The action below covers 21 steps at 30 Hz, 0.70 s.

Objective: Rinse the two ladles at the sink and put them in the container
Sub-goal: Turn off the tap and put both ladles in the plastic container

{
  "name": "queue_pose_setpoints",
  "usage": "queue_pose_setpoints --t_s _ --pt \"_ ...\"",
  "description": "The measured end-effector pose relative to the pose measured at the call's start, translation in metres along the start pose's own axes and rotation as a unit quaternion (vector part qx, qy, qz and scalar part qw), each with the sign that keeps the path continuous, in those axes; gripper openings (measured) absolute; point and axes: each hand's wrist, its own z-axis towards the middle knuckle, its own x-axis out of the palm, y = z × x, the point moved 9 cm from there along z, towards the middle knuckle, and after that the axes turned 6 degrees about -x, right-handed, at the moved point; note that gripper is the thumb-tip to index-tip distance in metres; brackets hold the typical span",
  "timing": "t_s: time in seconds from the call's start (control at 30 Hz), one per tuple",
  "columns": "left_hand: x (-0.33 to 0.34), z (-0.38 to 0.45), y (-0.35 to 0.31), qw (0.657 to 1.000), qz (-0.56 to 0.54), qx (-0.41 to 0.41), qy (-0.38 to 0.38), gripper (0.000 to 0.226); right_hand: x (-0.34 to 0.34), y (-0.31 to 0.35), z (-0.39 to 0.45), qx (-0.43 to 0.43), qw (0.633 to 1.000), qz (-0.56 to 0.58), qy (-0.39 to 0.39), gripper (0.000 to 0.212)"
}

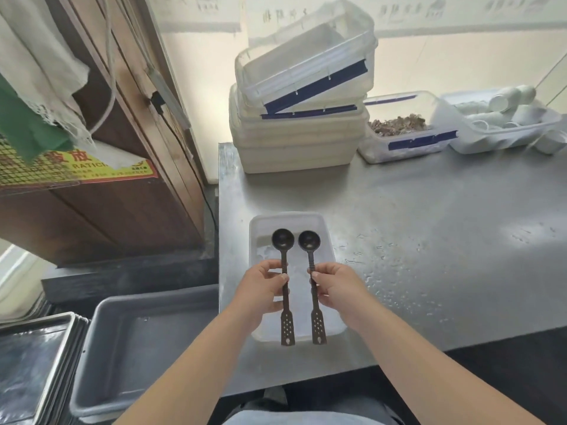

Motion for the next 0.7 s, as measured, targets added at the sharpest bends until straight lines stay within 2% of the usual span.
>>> queue_pose_setpoints --t_s 0.23,0.4,0.5,0.7 --pt "0.002 0.055 0.011 0.998 0.039 -0.034 -0.036 0.022 0.026 -0.024 0.058 0.049 0.998 -0.042 -0.007 0.025" --pt "0.0 0.079 0.026 0.99 0.09 -0.051 -0.093 0.024 0.025 -0.044 0.072 0.067 0.992 -0.106 -0.017 0.014" --pt "0.001 0.088 0.034 0.979 0.146 -0.054 -0.129 0.023 0.022 -0.057 0.08 0.074 0.988 -0.136 -0.024 0.011" --pt "-0.005 0.096 0.046 0.954 0.233 -0.05 -0.182 0.024 0.02 -0.07 0.092 0.063 0.973 -0.218 -0.044 0.021"
